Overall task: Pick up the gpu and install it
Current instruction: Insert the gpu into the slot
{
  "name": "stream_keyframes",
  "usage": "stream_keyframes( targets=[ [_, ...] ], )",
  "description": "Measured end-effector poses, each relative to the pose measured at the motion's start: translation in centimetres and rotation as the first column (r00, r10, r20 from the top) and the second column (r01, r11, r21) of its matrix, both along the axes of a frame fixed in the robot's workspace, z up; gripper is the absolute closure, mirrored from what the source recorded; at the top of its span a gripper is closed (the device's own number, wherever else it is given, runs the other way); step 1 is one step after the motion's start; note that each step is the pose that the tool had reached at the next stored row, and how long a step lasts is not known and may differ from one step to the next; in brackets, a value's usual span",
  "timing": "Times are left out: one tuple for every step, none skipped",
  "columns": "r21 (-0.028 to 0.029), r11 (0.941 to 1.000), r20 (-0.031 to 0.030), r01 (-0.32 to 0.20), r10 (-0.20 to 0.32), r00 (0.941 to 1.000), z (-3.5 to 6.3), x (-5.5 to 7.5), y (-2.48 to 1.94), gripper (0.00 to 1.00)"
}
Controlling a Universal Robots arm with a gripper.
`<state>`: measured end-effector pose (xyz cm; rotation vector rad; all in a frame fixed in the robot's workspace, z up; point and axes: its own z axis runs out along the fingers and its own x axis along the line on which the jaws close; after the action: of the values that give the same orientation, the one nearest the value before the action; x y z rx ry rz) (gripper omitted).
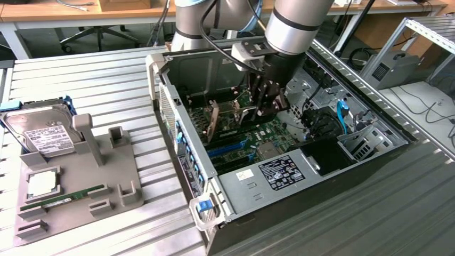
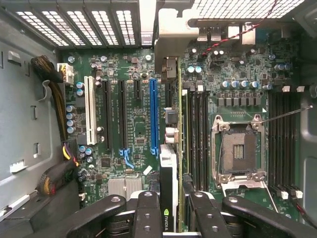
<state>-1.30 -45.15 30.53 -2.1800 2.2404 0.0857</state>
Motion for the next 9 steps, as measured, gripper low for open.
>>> stream_keyframes(
  targets=[
    [0.0003, 1.0000, 0.0003, 0.000, 0.000, 1.0000, -0.06, -0.03, 0.00, 0.73],
    [0.0001, 1.0000, 0.0006, -0.001, 0.001, 1.0000, -0.13, -0.04, 0.00, 0.73],
    [-0.0002, 1.0000, 0.0012, -0.001, 0.001, 1.0000, -0.20, -0.05, 0.00, 0.73],
    [-0.0002, 1.0000, 0.0018, -0.002, 0.002, 1.0000, -0.26, -0.07, 0.00, 0.73],
    [-0.0002, 1.0000, 0.0025, -0.002, 0.002, 1.0000, -0.33, -0.08, 0.00, 0.73],
    [-0.0002, 1.0000, 0.0040, -0.003, 0.003, 1.0000, -0.47, -0.11, 0.00, 0.73],
    [-0.0002, 1.0000, 0.0053, -0.003, 0.003, 1.0000, -0.58, -0.12, 0.00, 0.73],
    [-0.0003, 1.0000, 0.0068, -0.004, 0.004, 1.0000, -0.70, -0.13, 0.00, 0.73],
    [-0.0003, 1.0000, 0.0082, -0.004, 0.004, 1.0000, -0.81, -0.15, 0.00, 0.73]
  ],
)
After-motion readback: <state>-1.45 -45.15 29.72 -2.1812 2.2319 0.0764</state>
